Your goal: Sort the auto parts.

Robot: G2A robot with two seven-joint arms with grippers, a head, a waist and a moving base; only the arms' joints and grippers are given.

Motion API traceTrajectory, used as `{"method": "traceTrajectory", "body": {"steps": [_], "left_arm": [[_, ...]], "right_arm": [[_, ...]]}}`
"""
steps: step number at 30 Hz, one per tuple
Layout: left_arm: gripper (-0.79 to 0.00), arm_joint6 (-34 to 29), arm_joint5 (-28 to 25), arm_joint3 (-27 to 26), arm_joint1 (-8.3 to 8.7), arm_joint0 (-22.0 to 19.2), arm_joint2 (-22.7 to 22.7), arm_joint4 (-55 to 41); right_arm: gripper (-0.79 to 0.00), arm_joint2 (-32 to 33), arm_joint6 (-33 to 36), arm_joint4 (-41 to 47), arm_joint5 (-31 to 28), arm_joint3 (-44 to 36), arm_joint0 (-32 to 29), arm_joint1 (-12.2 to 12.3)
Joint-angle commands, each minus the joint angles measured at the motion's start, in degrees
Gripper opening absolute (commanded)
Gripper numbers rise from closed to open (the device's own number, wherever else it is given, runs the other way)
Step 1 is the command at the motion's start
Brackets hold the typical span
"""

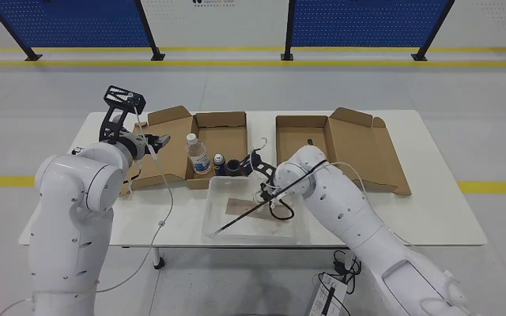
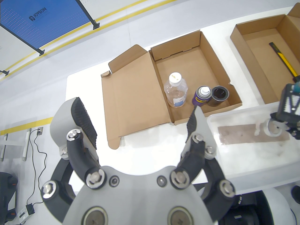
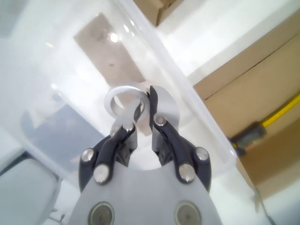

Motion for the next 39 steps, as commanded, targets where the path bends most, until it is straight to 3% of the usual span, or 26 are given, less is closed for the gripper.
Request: {"method": "traceTrajectory", "body": {"steps": [1, 12, 21, 30, 39], "left_arm": [[0.000, 0.00, 0.00, 0.00, 0.00, 0.00, 0.00, 0.00], [0.000, 0.00, 0.00, 0.00, 0.00, 0.00, 0.00, 0.00], [0.000, 0.00, 0.00, 0.00, 0.00, 0.00, 0.00, 0.00], [0.000, 0.00, 0.00, 0.00, 0.00, 0.00, 0.00, 0.00], [0.000, 0.00, 0.00, 0.00, 0.00, 0.00, 0.00, 0.00]], "right_arm": [[-0.785, 2.36, 0.07, 1.99, -0.32, -1.79, -0.82, 0.58], [-0.785, 15.23, -2.09, 16.38, -4.15, -9.33, -7.91, 3.78], [-0.785, 22.23, -3.04, 34.89, -9.56, -9.91, -11.91, 5.26], [-0.785, 23.40, -3.76, 48.06, -14.16, -7.49, -12.48, 5.86], [-0.785, 20.82, -4.42, 51.24, -15.44, -5.10, -11.13, 6.06]]}}
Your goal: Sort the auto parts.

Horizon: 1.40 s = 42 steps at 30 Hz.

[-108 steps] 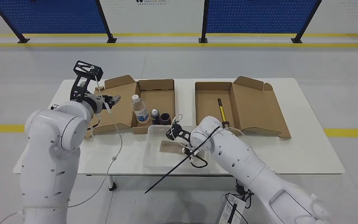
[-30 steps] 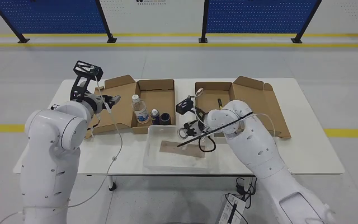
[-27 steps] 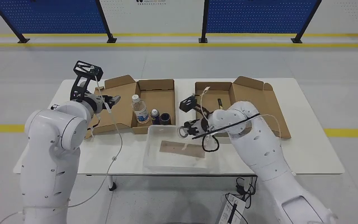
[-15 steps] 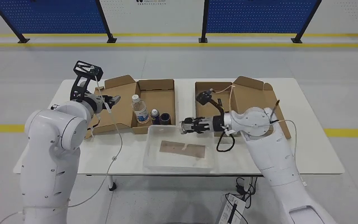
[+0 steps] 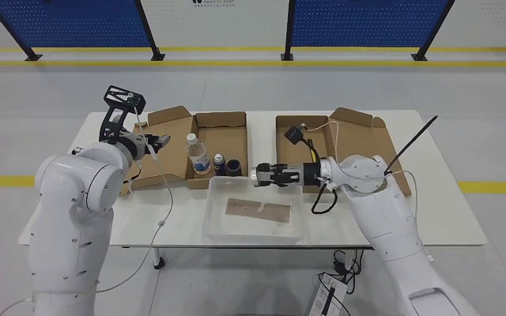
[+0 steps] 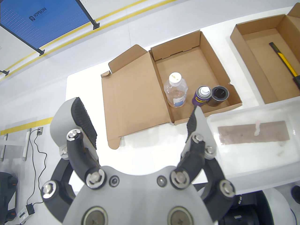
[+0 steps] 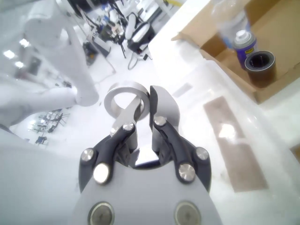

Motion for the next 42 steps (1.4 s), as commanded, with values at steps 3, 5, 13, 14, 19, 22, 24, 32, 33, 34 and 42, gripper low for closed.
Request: {"method": "traceTrajectory", "body": {"steps": [3, 5, 13, 14, 19, 22, 24, 32, 33, 34, 42], "left_arm": [[0.000, 0.00, 0.00, 0.00, 0.00, 0.00, 0.00, 0.00], [0.000, 0.00, 0.00, 0.00, 0.00, 0.00, 0.00, 0.00], [0.000, 0.00, 0.00, 0.00, 0.00, 0.00, 0.00, 0.00], [0.000, 0.00, 0.00, 0.00, 0.00, 0.00, 0.00, 0.00], [0.000, 0.00, 0.00, 0.00, 0.00, 0.00, 0.00, 0.00], [0.000, 0.00, 0.00, 0.00, 0.00, 0.00, 0.00, 0.00], [0.000, 0.00, 0.00, 0.00, 0.00, 0.00, 0.00, 0.00], [0.000, 0.00, 0.00, 0.00, 0.00, 0.00, 0.00, 0.00], [0.000, 0.00, 0.00, 0.00, 0.00, 0.00, 0.00, 0.00], [0.000, 0.00, 0.00, 0.00, 0.00, 0.00, 0.00, 0.00], [0.000, 0.00, 0.00, 0.00, 0.00, 0.00, 0.00, 0.00]], "right_arm": [[-0.785, -0.81, -0.61, 0.36, -0.30, 0.46, 0.44, 0.16], [-0.785, -1.16, -0.81, 0.34, -0.29, 0.56, 0.58, 0.27], [-0.785, -2.03, -1.83, 0.55, -0.04, 0.41, 0.48, 0.79], [-0.785, -2.07, -2.04, 0.30, 0.06, 0.40, 0.50, 0.87], [-0.785, -1.86, -4.63, -6.61, 3.82, -0.53, 1.04, 1.53], [-0.785, -1.73, -6.81, -11.48, 7.06, -2.27, 1.14, 1.92], [-0.785, -1.63, -7.93, -13.54, 9.00, -3.19, 1.15, 2.12], [-0.785, -3.97, -6.24, -29.80, 20.63, -1.36, 5.08, 2.96], [-0.785, -4.82, -6.07, -33.06, 22.60, -1.32, 5.89, 2.99], [-0.785, -5.66, -6.04, -35.55, 23.85, -1.25, 6.55, 2.97], [-0.785, -12.33, -6.31, -52.03, 32.24, 4.30, 12.18, 2.21]]}}
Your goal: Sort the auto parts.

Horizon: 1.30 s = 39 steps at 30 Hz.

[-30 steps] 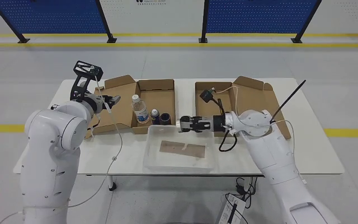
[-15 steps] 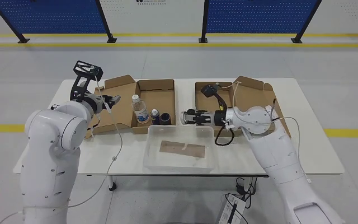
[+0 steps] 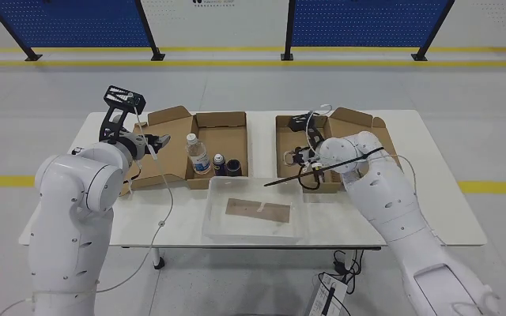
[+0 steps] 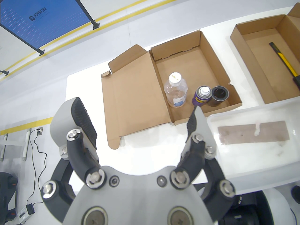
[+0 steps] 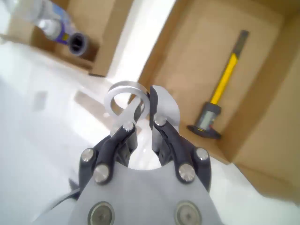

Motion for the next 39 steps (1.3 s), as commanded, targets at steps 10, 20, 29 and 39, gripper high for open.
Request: {"method": "traceTrajectory", "body": {"steps": [10, 20, 29, 39], "left_arm": [[0.000, 0.00, 0.00, 0.00, 0.00, 0.00, 0.00, 0.00], [0.000, 0.00, 0.00, 0.00, 0.00, 0.00, 0.00, 0.00], [0.000, 0.00, 0.00, 0.00, 0.00, 0.00, 0.00, 0.00], [0.000, 0.00, 0.00, 0.00, 0.00, 0.00, 0.00, 0.00]], "right_arm": [[-0.785, -7.68, -1.82, -9.52, 4.92, 15.50, 6.05, -2.71], [-0.785, -11.60, -3.30, -7.54, 3.20, 26.51, 9.14, -5.84], [-0.730, -13.71, -4.12, -5.95, 1.41, 32.75, 10.91, -8.25], [-0.588, -14.46, -5.14, -4.97, 0.36, 36.72, 12.52, -10.05]]}}
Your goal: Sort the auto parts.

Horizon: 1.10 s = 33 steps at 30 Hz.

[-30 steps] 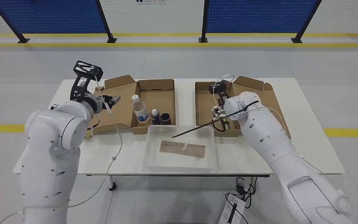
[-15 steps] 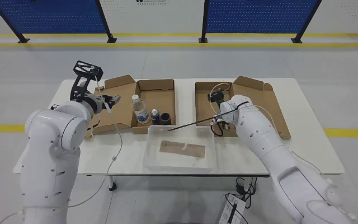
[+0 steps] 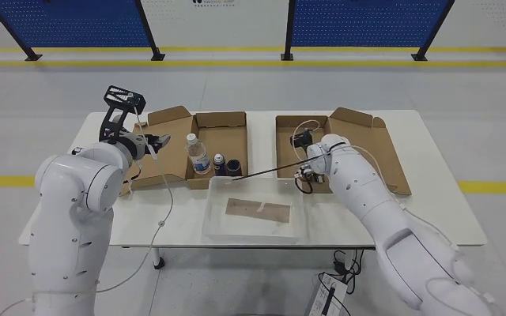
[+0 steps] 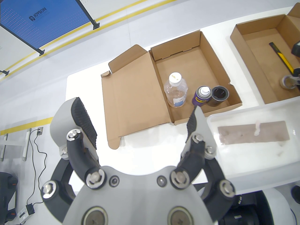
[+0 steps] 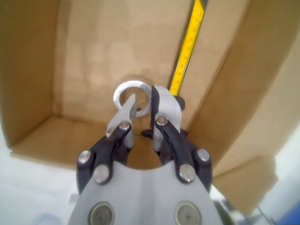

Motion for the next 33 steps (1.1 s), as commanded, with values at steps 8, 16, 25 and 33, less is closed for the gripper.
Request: {"method": "traceTrajectory", "body": {"steps": [8, 16, 25, 33], "left_arm": [[0.000, 0.00, 0.00, 0.00, 0.00, 0.00, 0.00, 0.00], [0.000, 0.00, 0.00, 0.00, 0.00, 0.00, 0.00, 0.00], [0.000, 0.00, 0.00, 0.00, 0.00, 0.00, 0.00, 0.00], [0.000, 0.00, 0.00, 0.00, 0.00, 0.00, 0.00, 0.00]], "right_arm": [[-0.489, 4.08, -3.88, 5.03, -0.50, -1.25, 1.81, 0.03], [-0.493, 13.58, -8.60, 11.45, -1.94, -12.71, -2.21, 3.20], [0.000, 28.16, -7.89, 15.83, -0.17, -39.09, -16.41, 7.83], [0.000, 34.21, -5.35, 15.18, 0.94, -52.23, -26.27, 9.79]]}}
